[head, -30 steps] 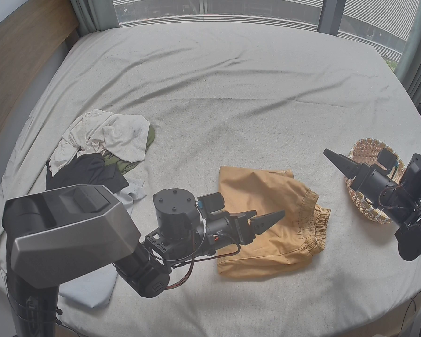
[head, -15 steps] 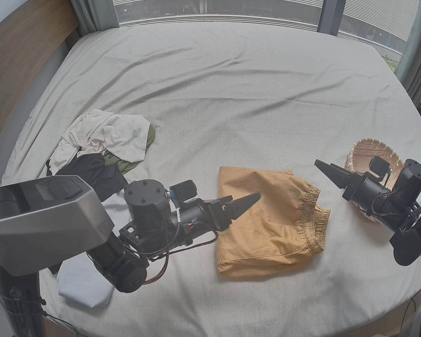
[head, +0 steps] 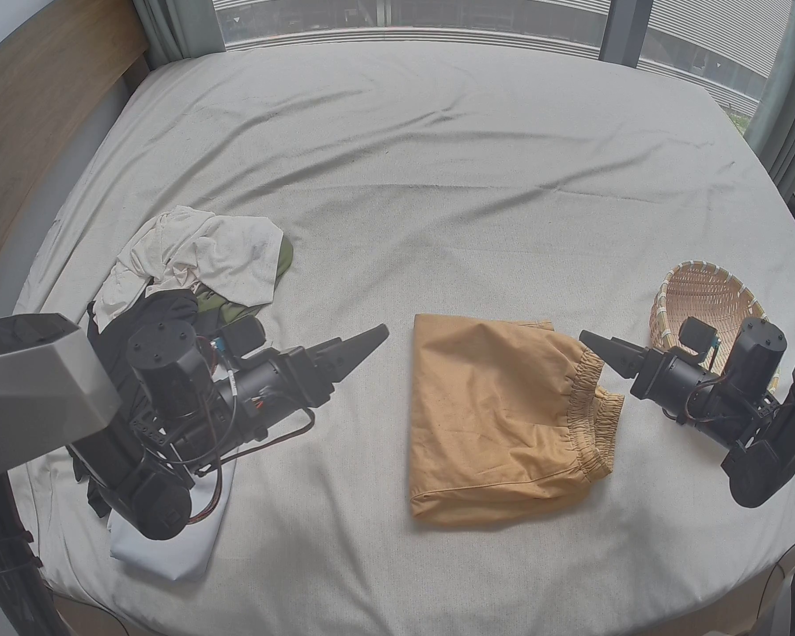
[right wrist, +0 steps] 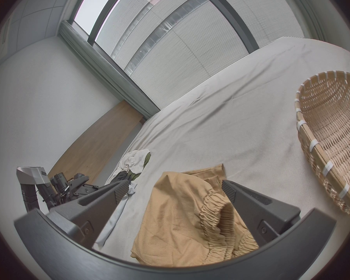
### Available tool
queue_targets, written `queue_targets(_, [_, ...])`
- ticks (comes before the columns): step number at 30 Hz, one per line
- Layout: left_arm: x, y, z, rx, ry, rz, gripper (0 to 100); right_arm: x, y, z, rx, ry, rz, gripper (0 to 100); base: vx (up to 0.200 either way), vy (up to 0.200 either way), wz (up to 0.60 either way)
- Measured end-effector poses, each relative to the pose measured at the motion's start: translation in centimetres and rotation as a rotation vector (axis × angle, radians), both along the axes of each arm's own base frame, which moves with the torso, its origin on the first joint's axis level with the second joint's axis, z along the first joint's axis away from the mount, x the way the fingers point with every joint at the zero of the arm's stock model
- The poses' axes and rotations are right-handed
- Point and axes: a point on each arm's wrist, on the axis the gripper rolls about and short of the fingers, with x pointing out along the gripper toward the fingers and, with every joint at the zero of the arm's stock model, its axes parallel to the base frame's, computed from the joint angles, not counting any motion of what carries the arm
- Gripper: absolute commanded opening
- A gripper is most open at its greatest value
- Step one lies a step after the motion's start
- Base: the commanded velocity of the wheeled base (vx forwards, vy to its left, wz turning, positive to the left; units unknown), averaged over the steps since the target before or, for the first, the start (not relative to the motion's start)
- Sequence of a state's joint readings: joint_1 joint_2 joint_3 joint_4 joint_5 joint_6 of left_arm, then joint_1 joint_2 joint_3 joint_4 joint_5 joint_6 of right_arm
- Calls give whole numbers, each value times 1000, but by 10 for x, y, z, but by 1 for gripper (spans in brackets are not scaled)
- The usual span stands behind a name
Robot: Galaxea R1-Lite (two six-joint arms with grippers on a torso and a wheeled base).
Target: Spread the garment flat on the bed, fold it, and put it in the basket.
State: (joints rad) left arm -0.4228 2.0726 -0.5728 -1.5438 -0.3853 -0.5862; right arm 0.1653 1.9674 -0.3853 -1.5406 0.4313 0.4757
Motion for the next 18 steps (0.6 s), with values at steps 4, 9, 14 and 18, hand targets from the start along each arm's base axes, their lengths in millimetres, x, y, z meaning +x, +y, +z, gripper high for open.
queue_targets(4, [1, 15, 3, 32, -38, 39, 100, 0, -2, -8, -11, 27, -3, 100, 0, 0, 0])
queue_targets(9, [2, 24, 4, 37, -41, 62, 100, 3, 0, -20, -51, 46, 4, 100, 0, 0, 0])
queue_targets(14, [2, 25, 4, 37, -39, 66, 100, 5, 3, -29, -58, 72, 11, 100, 0, 0, 0])
queue_targets(18, [2, 24, 3, 39, -38, 63, 100, 9, 5, -34, -60, 82, 14, 100, 0, 0, 0])
